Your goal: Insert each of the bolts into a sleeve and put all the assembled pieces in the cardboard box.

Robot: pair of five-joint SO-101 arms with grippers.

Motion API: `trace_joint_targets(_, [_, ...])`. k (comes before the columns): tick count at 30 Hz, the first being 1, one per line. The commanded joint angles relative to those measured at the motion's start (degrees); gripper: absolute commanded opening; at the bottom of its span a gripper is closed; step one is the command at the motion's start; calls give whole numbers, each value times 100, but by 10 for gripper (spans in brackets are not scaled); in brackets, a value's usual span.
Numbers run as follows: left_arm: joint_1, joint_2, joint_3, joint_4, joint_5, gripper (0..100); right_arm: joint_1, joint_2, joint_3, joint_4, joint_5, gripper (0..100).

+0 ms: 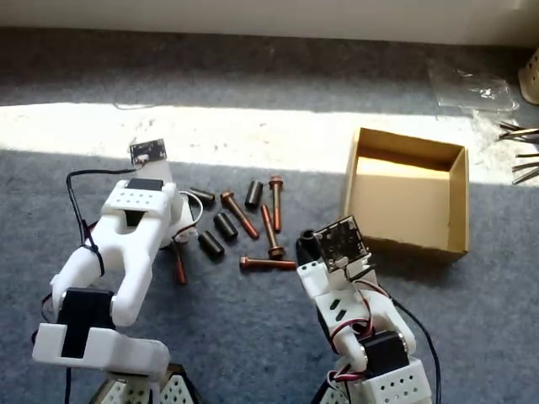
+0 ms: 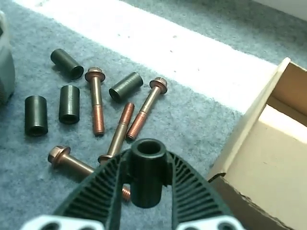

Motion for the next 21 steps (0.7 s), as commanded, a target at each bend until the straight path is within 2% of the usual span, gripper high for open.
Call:
trace_joint_targets(1, [-119,-84,-251,53,-1626,4,-356,-84,-57,-180,105,3])
trace_joint_targets(6, [-198,-927,-224,440,-1662,4,-602,-84,48,-189,105,3])
trace_joint_targets(10, [-215,-2264,-75,844,-1697,4,-620,-84,163,-409,105,3])
trace_joint_targets(15, [-180,-4127,585,835,-1732,4,-620,-84,207,-435,97,3])
trace_joint_targets(19, [-180,-5385,980,835,-2690,4,-620,-84,233,-655,62,3])
trace_joint_targets(21, [-180,-5877,1130,835,-2804,4,-629,-84,356,-848,62,3])
